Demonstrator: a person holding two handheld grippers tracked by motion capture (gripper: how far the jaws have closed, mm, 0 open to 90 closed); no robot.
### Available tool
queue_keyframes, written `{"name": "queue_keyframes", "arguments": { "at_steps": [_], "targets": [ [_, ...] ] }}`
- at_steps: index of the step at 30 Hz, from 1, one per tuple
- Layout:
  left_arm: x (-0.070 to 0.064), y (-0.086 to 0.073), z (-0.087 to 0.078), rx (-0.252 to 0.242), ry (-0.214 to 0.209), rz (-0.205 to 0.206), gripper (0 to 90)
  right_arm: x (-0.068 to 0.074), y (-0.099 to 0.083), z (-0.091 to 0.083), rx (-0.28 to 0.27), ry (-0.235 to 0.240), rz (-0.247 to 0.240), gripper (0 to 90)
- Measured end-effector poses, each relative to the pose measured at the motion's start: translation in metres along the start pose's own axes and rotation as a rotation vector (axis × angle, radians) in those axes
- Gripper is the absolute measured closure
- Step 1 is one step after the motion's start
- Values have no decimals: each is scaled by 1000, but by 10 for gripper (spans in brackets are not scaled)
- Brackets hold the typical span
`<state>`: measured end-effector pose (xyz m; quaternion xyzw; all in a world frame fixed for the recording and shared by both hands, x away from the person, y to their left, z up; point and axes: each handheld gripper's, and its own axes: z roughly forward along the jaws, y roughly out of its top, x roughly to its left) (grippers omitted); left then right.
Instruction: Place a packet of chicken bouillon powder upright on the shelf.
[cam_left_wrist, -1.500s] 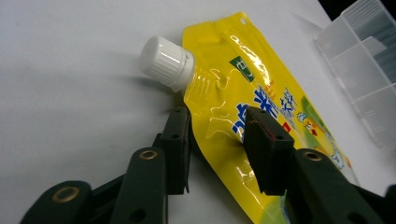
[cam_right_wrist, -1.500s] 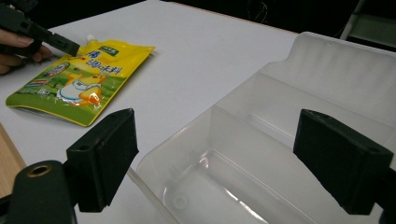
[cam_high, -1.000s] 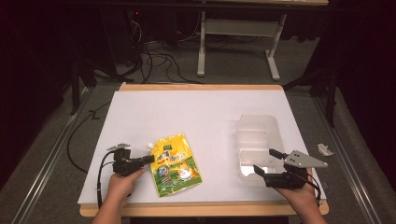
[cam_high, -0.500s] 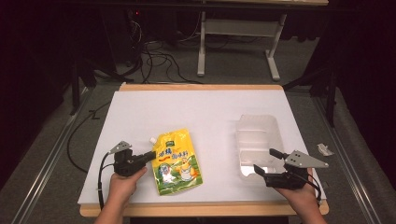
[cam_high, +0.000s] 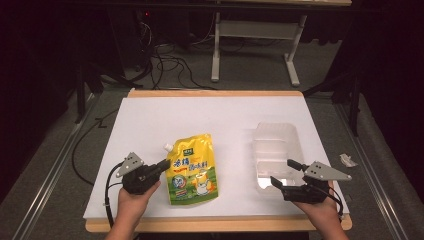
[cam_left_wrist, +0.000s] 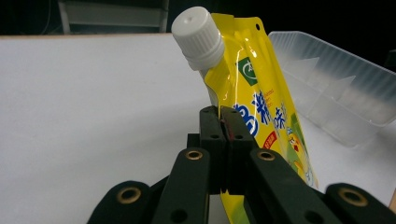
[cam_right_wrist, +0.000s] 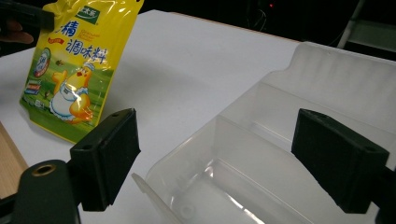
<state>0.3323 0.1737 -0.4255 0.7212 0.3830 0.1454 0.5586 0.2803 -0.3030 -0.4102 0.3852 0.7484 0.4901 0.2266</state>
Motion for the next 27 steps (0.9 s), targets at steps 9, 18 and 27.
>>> {"name": "queue_keyframes", "arguments": {
  "at_steps": [9,18,27],
  "targets": [
    [-13,3,-1,-46,16,77,896,20,8,7,-12,48,-17,143],
    [-22,5,-5,-82,-4,138,896,56,25,37,5,128,8,126],
    [-29,7,-7,-106,-22,193,896,83,38,79,29,182,37,107]
  ]
}}
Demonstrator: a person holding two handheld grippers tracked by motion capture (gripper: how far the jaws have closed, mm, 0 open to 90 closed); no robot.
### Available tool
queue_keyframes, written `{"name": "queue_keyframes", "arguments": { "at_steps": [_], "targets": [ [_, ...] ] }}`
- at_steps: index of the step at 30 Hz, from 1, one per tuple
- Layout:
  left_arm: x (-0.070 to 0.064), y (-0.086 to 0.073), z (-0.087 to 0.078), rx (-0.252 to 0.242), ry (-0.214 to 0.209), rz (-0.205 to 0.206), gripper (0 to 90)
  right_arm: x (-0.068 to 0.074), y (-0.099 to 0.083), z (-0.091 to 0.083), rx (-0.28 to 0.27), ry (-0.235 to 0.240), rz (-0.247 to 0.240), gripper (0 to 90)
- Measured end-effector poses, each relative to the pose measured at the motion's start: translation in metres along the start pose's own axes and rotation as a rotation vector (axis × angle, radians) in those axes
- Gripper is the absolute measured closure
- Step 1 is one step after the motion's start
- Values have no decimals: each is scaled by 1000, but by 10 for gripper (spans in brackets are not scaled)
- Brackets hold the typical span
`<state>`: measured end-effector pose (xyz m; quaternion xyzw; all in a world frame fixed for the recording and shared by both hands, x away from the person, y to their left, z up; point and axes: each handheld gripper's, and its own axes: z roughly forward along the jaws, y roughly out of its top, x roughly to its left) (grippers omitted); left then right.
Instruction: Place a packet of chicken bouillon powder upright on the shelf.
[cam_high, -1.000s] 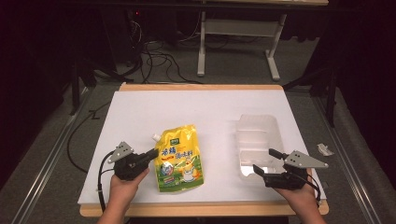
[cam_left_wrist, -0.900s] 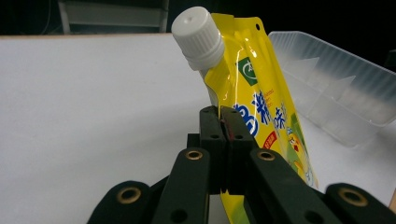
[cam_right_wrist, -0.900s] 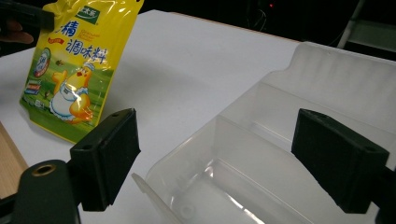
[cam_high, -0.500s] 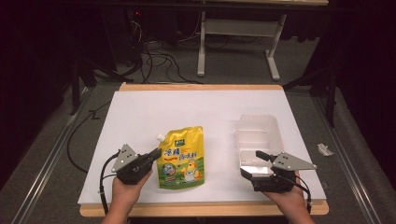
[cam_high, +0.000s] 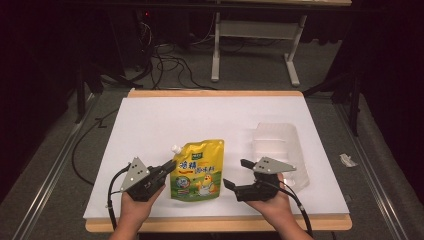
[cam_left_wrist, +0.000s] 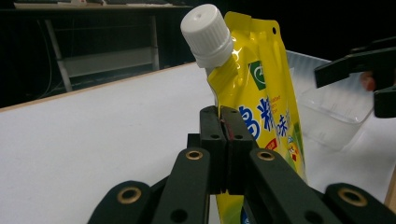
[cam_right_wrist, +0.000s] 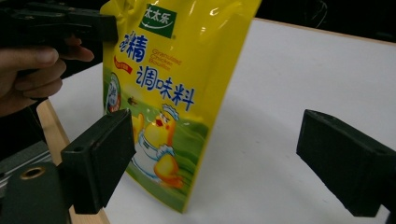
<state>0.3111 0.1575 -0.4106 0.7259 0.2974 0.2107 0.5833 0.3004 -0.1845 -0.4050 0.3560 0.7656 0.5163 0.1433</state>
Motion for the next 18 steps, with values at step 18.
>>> {"name": "queue_keyframes", "arguments": {
  "at_steps": [18],
  "targets": [
    [-2,1,-2,-18,-29,22,895,7,6,64,24,126,87,263]
  ]
}}
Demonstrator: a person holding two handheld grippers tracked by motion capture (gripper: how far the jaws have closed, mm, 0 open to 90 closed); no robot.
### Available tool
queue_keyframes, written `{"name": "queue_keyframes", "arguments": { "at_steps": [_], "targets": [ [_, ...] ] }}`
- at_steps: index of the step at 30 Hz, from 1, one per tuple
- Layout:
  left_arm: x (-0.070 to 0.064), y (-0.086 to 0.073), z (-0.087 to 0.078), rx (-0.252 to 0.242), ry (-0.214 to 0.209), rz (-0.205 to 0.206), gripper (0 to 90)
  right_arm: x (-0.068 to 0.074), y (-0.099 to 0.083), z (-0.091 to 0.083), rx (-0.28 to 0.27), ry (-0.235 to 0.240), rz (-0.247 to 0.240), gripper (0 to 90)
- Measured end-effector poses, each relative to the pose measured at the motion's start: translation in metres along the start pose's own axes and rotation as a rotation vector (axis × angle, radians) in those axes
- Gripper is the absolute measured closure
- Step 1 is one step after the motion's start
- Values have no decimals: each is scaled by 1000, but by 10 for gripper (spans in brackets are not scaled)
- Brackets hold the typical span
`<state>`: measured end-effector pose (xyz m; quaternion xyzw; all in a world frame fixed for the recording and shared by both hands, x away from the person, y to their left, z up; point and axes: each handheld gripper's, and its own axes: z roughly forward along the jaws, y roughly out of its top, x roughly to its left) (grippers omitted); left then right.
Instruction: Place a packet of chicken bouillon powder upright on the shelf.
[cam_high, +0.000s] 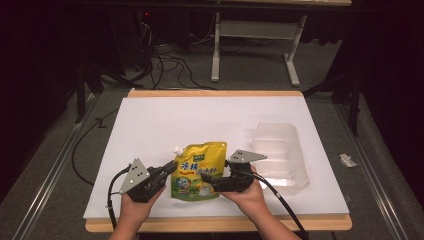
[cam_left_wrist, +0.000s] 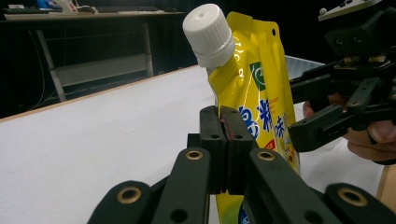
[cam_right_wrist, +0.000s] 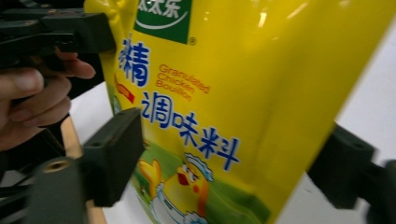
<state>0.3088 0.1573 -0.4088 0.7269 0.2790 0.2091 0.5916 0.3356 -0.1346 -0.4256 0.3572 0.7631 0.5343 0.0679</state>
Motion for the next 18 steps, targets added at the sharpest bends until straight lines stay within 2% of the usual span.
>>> {"name": "queue_keyframes", "arguments": {
  "at_steps": [2,10,11,15,18],
  "targets": [
    [0,0,0,-1,1,2,895,1,0,1,-6,21,-11,371],
    [1,0,1,4,11,10,896,2,-2,-3,-2,64,-45,645],
    [1,0,1,7,12,12,896,3,-2,-4,-6,72,-53,707],
    [0,-1,2,12,15,21,897,6,-4,-7,-1,97,-83,832],
    [-1,0,4,4,11,20,897,9,-4,-10,-5,96,-108,868]
  ]
}}
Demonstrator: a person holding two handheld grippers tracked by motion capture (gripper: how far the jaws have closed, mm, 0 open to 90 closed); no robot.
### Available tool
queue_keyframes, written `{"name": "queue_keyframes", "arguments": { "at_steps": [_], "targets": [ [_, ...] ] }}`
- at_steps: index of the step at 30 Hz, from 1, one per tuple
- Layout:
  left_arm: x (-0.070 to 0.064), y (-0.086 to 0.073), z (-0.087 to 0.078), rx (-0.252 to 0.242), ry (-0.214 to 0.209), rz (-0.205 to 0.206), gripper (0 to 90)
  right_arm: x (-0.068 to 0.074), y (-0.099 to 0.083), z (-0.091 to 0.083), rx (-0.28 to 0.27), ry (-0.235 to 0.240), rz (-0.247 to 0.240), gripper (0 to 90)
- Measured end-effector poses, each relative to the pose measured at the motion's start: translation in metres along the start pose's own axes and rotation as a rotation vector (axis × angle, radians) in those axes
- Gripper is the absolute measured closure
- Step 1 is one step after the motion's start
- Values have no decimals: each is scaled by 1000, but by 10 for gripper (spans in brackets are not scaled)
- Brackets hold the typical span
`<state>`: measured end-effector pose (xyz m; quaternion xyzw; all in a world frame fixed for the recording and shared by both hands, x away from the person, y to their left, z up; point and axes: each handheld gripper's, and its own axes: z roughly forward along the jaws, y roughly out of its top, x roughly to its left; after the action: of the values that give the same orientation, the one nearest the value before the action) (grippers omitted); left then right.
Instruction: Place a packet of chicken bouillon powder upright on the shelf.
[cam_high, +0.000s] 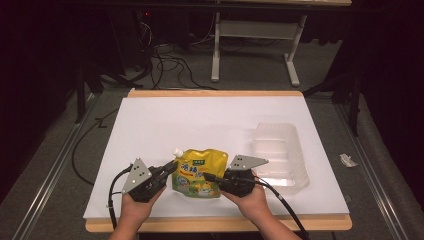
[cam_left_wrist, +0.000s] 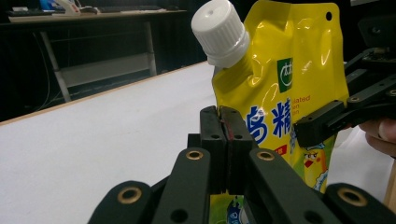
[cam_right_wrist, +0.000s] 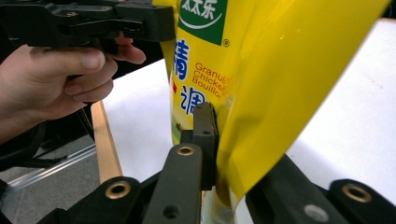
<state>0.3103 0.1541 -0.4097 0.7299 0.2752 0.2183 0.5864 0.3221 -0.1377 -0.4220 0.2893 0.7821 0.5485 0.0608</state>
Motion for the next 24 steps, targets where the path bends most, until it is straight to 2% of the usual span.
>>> {"name": "queue_keyframes", "arguments": {
  "at_steps": [7,15,24],
  "targets": [
    [-6,3,12,-15,-20,19,898,4,3,-17,-15,-49,-63,879],
    [-17,2,33,29,-55,61,898,2,-7,-39,-17,-131,-102,878],
    [-18,1,34,27,-61,36,872,-1,-17,-43,-44,-120,-74,854]
  ]
}}
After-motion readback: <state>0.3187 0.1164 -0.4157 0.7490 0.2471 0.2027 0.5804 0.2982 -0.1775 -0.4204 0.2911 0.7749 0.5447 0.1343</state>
